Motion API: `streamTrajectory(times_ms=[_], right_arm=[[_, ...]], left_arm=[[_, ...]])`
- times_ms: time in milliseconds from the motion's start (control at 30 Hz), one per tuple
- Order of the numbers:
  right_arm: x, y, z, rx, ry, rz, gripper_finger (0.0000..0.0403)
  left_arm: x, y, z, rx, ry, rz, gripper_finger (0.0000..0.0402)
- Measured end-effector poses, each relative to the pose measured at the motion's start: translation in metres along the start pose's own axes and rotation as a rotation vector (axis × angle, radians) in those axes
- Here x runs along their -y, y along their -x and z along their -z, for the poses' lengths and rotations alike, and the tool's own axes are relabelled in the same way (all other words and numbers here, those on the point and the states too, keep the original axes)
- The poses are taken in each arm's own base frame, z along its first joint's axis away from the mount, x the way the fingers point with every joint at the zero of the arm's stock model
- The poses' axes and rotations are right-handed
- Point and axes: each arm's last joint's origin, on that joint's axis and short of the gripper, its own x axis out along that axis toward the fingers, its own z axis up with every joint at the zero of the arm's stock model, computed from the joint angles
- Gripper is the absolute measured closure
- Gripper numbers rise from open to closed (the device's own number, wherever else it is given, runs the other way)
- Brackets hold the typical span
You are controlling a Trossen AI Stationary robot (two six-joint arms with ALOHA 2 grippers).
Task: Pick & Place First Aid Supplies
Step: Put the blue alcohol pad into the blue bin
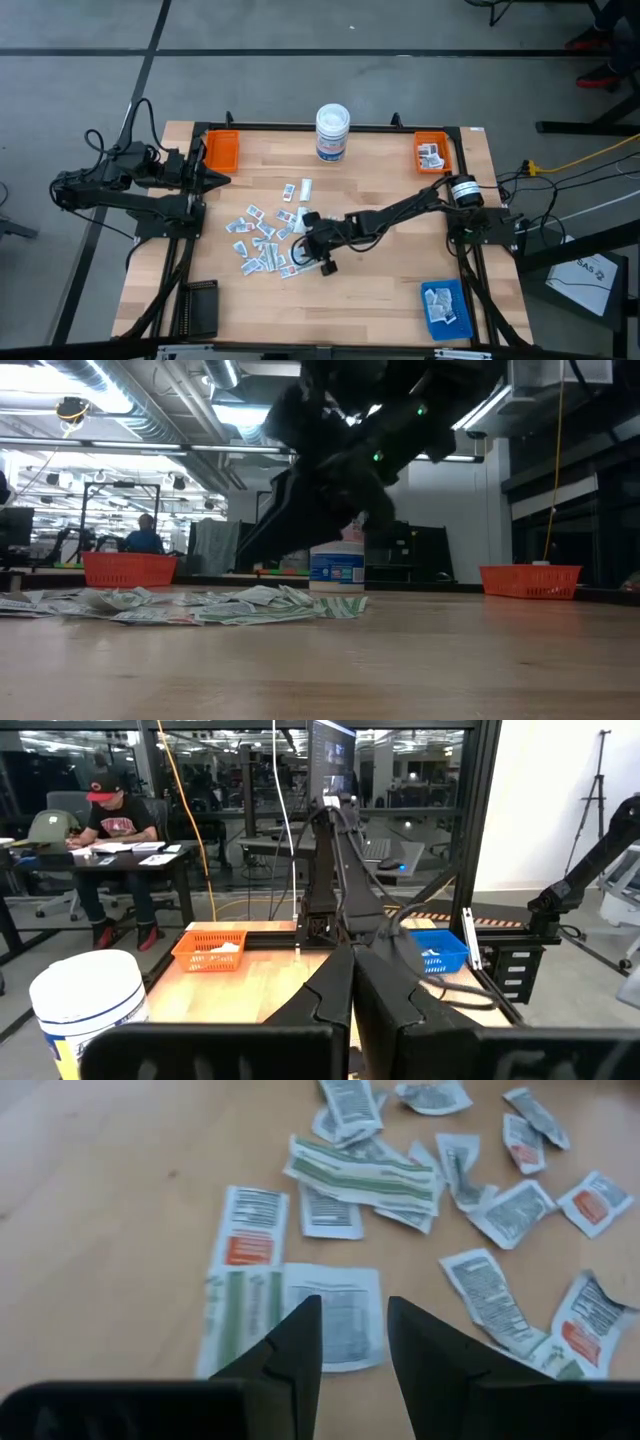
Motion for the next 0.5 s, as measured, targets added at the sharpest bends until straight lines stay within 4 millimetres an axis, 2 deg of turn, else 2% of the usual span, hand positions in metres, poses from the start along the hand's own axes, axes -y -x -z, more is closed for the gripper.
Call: streamTrajectory(times_ms=[367,500], right_arm=[[0.008,-0.021,0.02,-0.011,-0.029,0.009,0.0287],[0.012,-0.028,0.021,-0.008,-0.085,-0.009,0.0287]], left_arm=[[0.0,0.0,0.0,0.0,0.0,0.0,0.0397],[0.0,0.0,0.0,0.0,0.0,0.0,0.0398]])
